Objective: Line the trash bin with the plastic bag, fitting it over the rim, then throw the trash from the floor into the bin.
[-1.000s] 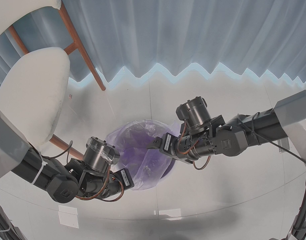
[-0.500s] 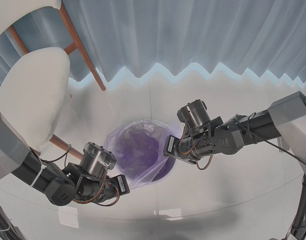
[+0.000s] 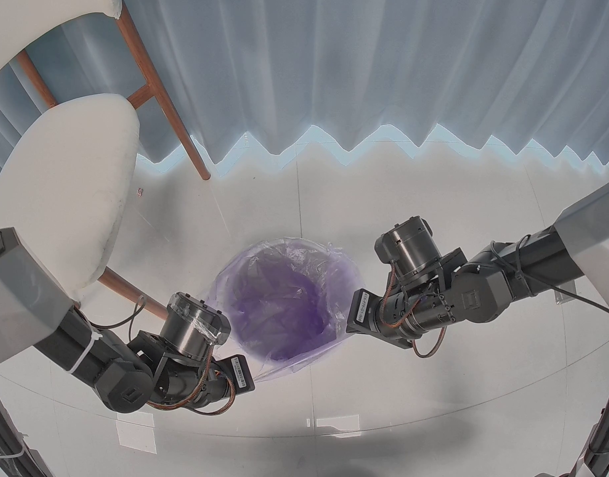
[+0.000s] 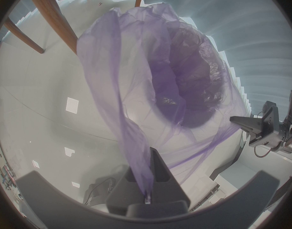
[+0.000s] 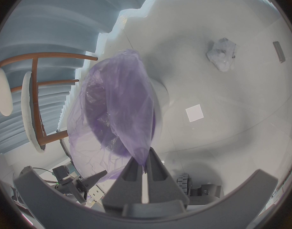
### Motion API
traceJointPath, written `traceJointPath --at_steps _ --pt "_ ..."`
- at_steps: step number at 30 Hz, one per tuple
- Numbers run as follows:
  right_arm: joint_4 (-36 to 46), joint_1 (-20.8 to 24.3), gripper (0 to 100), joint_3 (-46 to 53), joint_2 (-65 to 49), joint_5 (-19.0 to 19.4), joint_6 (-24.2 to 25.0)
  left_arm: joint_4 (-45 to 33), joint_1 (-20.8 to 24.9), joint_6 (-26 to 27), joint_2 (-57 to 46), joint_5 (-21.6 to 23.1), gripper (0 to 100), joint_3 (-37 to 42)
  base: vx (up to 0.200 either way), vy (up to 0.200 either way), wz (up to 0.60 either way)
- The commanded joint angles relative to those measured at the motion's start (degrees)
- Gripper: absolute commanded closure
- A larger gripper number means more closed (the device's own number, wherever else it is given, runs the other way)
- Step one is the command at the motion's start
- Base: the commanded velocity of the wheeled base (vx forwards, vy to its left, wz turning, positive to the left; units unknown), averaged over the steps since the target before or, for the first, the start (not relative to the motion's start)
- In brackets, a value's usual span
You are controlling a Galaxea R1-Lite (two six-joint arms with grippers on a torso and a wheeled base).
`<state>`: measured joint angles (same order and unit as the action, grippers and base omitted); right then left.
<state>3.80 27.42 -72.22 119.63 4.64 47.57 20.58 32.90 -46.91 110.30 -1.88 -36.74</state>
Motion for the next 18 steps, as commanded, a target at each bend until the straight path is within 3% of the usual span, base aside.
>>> traceJointPath --at_steps 1,11,18 --pt "-0.02 0.09 100 2.43 -1.59 -0.16 0.07 -0.19 0.5 -0.02 1.67 -0.23 100 0.18 0.0 0.0 0.0" --pt "-6.18 0.01 100 10.25 -0.45 -0.25 -0.19 -0.19 2.87 0.06 5.98 -0.76 100 -0.61 0.0 0.0 0.0" --pt "-12.15 -0.17 100 11.92 3.77 -3.94 -0.19 -0.1 2.96 0.06 8.35 -3.13 100 -0.79 0.0 0.0 0.0"
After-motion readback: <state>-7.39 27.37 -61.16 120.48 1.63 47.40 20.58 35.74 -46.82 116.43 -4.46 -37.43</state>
